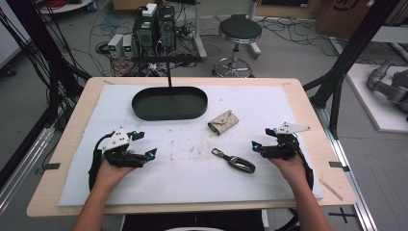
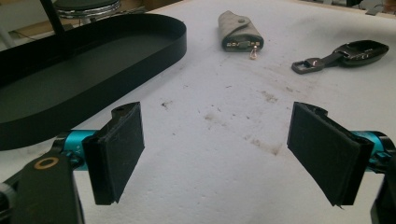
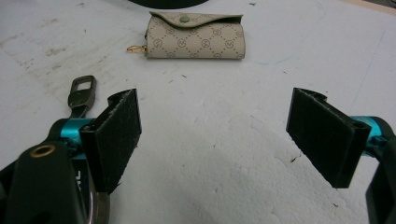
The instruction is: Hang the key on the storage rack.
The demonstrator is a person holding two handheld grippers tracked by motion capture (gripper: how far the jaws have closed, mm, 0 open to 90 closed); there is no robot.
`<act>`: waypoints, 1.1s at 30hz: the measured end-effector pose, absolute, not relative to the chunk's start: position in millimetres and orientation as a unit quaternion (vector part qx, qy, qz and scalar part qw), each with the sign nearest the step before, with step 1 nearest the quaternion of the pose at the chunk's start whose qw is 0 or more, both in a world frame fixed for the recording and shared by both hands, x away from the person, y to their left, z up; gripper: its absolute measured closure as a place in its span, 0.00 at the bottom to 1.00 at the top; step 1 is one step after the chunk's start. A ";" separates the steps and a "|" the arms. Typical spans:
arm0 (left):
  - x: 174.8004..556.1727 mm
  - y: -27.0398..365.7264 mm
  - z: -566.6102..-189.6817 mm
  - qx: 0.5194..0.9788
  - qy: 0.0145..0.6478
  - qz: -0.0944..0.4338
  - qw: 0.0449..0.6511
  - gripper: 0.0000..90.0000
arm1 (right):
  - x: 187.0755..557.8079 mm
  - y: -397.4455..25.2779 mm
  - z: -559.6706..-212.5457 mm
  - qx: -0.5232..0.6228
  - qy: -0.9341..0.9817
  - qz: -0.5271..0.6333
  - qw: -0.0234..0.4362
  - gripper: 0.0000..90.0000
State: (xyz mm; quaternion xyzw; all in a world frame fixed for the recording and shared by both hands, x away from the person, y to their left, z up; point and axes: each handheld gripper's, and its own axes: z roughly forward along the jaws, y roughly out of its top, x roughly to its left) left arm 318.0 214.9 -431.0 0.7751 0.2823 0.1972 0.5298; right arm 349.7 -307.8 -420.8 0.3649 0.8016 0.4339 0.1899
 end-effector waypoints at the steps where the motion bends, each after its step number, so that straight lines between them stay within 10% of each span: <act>1: 318.6 215.3 -430.9 0.774 0.284 0.197 0.530 0.21 | 350.0 -307.8 -421.1 0.365 0.802 0.433 0.189 0.20; 33: 317.1 213.1 -430.6 0.779 0.278 0.196 0.527 0.21 | 347.6 -242.9 -432.4 0.315 0.852 0.398 0.130 0.20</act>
